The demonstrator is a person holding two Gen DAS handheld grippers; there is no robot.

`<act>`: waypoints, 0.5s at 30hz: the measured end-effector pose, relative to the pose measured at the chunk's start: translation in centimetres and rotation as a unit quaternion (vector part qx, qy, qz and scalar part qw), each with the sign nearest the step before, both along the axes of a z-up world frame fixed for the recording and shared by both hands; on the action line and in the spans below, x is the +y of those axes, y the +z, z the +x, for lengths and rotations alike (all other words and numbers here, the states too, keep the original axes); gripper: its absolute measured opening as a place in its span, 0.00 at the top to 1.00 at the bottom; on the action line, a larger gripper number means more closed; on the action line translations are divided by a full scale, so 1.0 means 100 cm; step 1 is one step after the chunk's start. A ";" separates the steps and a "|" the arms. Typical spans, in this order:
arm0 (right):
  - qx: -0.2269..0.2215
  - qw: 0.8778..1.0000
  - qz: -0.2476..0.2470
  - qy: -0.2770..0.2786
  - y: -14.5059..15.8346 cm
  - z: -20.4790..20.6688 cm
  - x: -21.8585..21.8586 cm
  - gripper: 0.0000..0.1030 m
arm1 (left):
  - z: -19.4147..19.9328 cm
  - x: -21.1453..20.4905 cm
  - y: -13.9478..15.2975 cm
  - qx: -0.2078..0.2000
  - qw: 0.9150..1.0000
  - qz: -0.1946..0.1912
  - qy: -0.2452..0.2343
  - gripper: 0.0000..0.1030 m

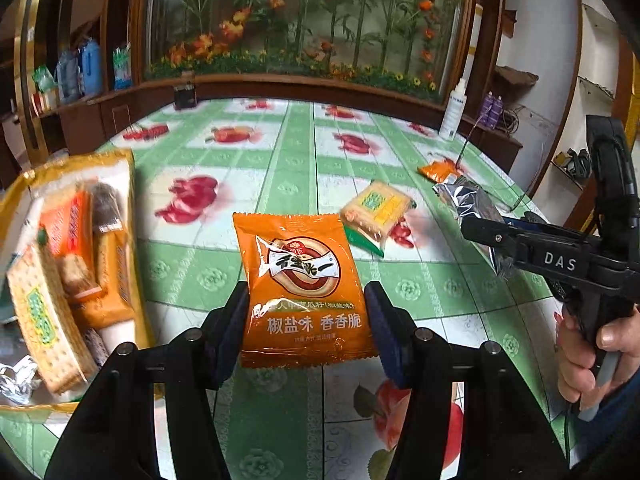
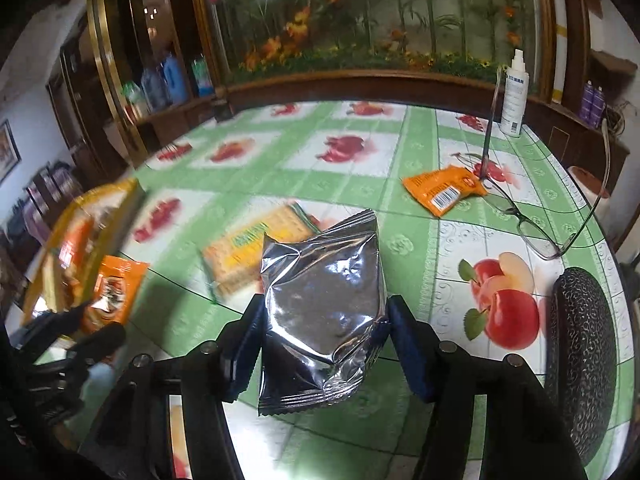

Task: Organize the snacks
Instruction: 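Lift and carry the orange bag and silver foil bag toward the tray with both grippers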

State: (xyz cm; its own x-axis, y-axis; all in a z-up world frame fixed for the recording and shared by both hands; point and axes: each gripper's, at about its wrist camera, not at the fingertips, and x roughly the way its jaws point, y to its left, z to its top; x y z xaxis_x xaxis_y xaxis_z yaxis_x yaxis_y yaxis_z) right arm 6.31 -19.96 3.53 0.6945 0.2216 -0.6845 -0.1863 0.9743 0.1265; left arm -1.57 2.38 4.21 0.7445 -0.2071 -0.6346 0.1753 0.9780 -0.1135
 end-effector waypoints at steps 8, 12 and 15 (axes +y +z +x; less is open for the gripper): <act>-0.018 0.999 0.018 0.032 0.006 -0.011 0.019 0.40 | -0.006 -0.005 0.008 -0.042 0.999 0.027 0.007 0.46; -0.022 0.999 0.016 0.041 0.005 -0.016 0.027 0.40 | -0.006 -0.006 0.008 -0.049 0.998 0.032 0.010 0.46; -0.025 0.999 0.015 0.042 0.005 -0.018 0.029 0.40 | -0.008 -0.007 0.009 -0.055 0.998 0.037 0.013 0.46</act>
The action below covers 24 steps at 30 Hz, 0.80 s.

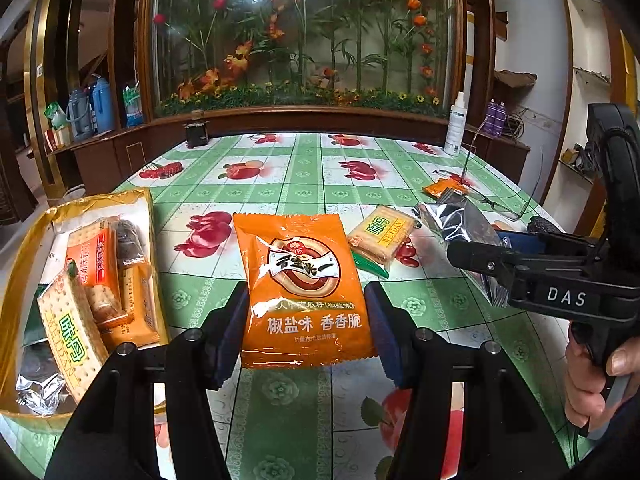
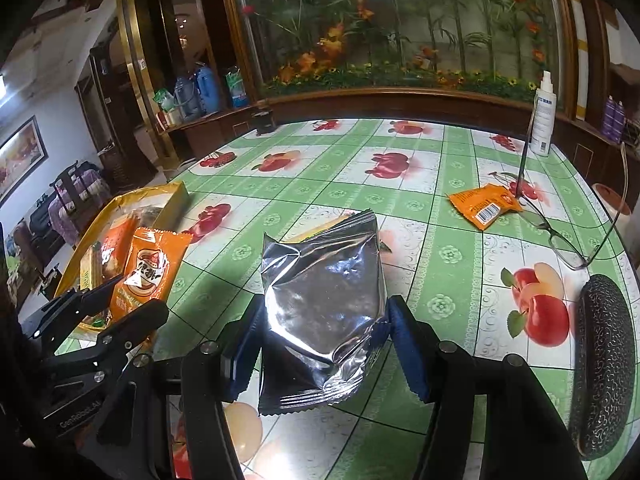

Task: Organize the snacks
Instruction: 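Lift and carry the orange bag and silver foil bag toward the tray with both grippers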

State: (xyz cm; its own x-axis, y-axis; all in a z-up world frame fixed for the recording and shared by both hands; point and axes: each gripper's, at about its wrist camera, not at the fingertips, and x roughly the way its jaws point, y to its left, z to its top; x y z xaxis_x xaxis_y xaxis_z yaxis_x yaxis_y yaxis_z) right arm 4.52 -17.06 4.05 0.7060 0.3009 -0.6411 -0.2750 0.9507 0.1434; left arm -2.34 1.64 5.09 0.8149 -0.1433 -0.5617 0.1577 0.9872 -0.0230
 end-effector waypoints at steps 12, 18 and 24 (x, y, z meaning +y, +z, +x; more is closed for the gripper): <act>-0.005 1.000 0.003 0.001 0.000 0.001 0.003 0.40 | -0.012 -0.009 0.007 -0.068 0.997 0.045 0.014 0.46; -0.008 1.000 0.006 0.002 0.001 -0.001 0.002 0.40 | -0.018 -0.010 0.010 -0.087 0.995 0.052 0.016 0.46; -0.007 1.000 0.006 0.001 -0.001 -0.001 0.000 0.40 | -0.022 -0.010 0.012 -0.096 0.994 0.051 0.012 0.46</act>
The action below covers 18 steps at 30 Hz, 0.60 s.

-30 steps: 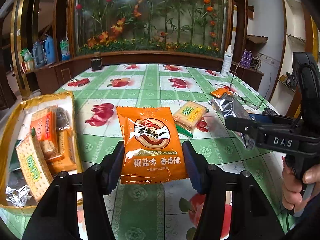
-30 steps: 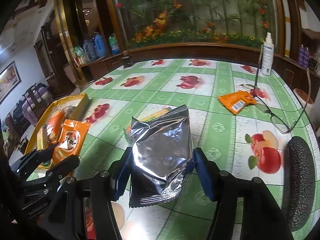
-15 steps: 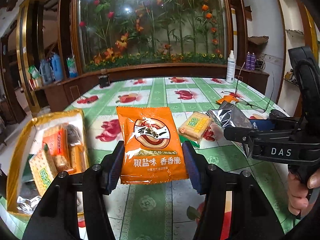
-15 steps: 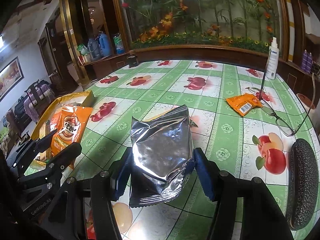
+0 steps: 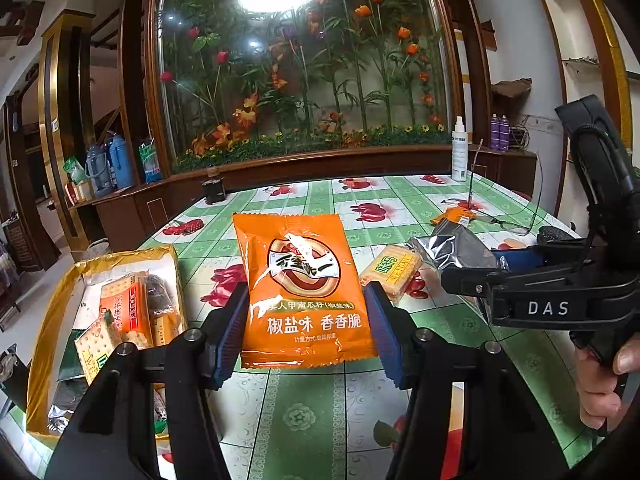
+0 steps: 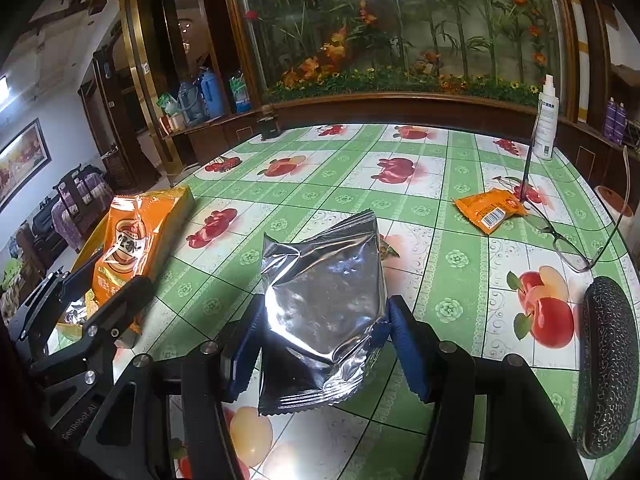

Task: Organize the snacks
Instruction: 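Lift and carry the orange bag and silver foil bag toward the tray with both grippers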

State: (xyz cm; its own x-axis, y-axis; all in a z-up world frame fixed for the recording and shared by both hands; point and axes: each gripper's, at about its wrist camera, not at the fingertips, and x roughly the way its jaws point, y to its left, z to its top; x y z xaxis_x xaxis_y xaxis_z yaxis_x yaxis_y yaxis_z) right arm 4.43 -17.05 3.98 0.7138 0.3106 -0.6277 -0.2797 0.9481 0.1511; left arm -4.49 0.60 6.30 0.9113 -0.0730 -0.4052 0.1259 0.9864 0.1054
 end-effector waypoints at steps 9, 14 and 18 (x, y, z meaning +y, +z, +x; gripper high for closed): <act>0.019 1.000 0.007 -0.003 -0.008 0.007 -0.003 0.40 | 0.002 0.003 0.002 0.007 1.000 -0.015 -0.009 0.46; 0.021 1.000 0.011 -0.006 -0.009 0.008 -0.005 0.40 | 0.001 0.005 0.002 0.004 1.000 -0.021 -0.010 0.46; 0.021 1.000 0.009 -0.006 -0.009 0.006 -0.003 0.40 | 0.001 0.009 0.003 0.007 0.999 -0.033 -0.010 0.46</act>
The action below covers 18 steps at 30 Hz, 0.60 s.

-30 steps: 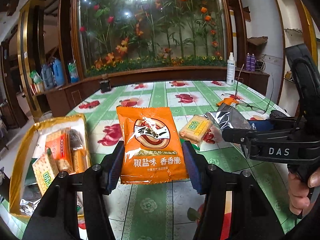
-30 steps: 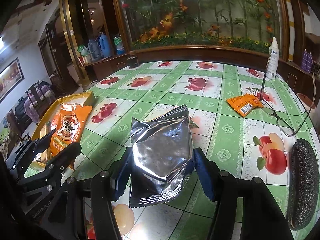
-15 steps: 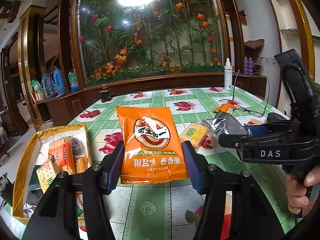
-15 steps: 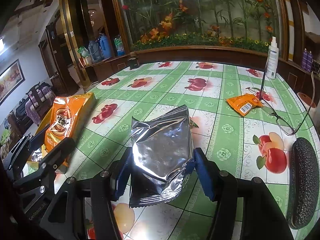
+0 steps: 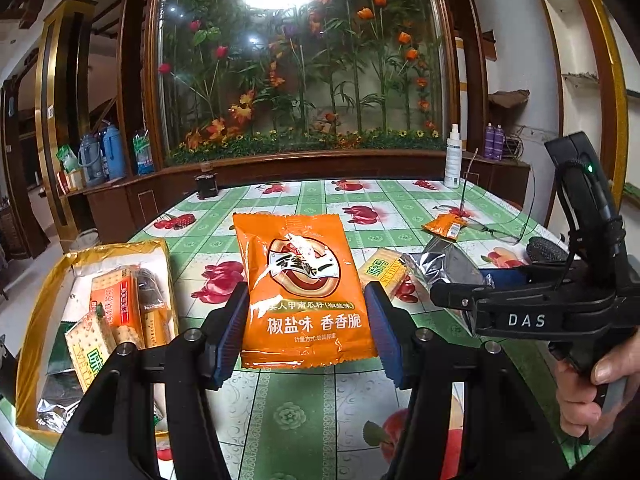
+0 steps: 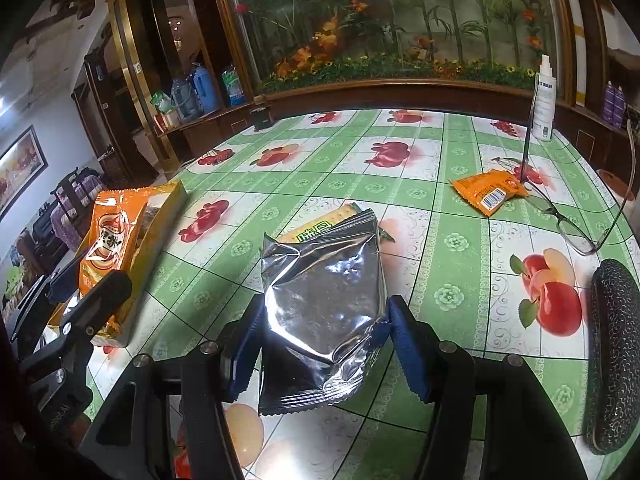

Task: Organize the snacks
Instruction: 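Lift and carry the orange bag and silver foil bag toward the tray with both grippers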

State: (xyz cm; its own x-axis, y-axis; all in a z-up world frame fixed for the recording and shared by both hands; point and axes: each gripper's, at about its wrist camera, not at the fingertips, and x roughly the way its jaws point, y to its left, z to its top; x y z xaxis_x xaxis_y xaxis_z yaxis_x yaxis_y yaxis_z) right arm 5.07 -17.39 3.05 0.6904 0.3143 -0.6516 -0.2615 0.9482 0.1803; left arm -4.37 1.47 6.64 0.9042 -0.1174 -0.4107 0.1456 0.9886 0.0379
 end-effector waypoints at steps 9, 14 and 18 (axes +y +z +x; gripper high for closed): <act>0.010 1.000 0.012 -0.021 -0.001 0.000 0.008 0.40 | -0.005 0.014 0.005 -0.011 0.999 -0.031 0.014 0.46; 0.003 0.999 0.029 -0.030 0.007 -0.002 0.020 0.40 | -0.005 0.029 0.008 -0.010 0.998 -0.059 0.027 0.46; -0.010 0.999 0.031 -0.029 0.013 -0.007 0.036 0.40 | -0.008 0.049 0.011 -0.012 0.996 -0.079 0.047 0.46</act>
State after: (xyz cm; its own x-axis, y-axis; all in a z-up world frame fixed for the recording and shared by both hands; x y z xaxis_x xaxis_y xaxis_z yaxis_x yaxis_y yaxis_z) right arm 4.38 -13.74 4.30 0.7210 0.3131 -0.6182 -0.2110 0.9489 0.2345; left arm -5.19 6.40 7.70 0.9238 -0.0933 -0.3714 0.0531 0.9917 -0.1172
